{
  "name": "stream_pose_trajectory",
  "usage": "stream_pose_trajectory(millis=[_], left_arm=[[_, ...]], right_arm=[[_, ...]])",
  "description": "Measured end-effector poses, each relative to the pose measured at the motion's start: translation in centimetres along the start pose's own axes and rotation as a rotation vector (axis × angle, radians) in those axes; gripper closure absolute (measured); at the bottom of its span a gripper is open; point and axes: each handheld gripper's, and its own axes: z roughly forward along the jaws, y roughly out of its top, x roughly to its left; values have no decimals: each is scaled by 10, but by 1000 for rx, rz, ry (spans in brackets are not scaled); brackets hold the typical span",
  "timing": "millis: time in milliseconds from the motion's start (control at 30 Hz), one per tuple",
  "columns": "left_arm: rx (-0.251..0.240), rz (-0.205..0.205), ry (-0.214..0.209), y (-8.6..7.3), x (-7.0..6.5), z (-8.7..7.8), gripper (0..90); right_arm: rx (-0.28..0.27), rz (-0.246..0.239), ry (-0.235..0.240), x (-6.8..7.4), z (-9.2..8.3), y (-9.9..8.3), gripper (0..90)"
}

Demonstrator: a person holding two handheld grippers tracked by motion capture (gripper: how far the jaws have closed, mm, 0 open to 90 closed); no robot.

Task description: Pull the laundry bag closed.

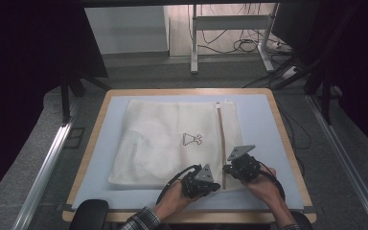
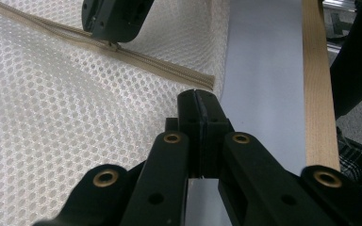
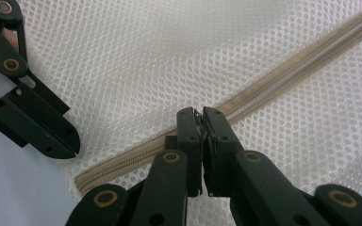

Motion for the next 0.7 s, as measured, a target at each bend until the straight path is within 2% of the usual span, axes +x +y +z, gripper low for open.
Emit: stream_pose_trajectory(millis=[300, 433, 467, 533, 700], left_arm=[[-7, -6, 1, 0, -1, 0, 900], [-1, -2, 1, 0, -1, 0, 900], [10, 12, 2, 0, 0, -1, 900], [-2, -3, 0, 0, -1, 0, 900], [-1, -1, 0, 0, 0, 0, 900]], right_arm=[[0, -9, -36, -7, 4, 4, 861], [4, -9, -41, -11, 6, 7, 861], [4, -12, -44, -12, 7, 7, 861], [5, -10, -43, -14, 8, 8, 861], [4, -9, -60, -20, 11, 12, 861]])
